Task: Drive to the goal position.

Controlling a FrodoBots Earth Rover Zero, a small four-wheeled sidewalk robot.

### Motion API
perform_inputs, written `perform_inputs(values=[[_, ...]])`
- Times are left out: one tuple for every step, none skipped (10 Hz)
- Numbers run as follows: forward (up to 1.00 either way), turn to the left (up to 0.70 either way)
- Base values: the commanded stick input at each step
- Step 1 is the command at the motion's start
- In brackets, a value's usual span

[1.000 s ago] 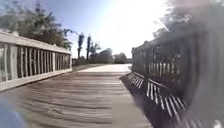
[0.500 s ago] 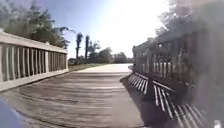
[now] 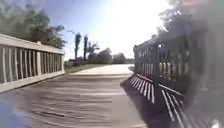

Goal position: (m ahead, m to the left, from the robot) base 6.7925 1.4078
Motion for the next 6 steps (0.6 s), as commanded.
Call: perform_inputs(values=[[0.7,0.0],[0.7,0.0],[0.7,0.0],[0.7,0.0],[0.7,0.0],[0.7,0.0]])
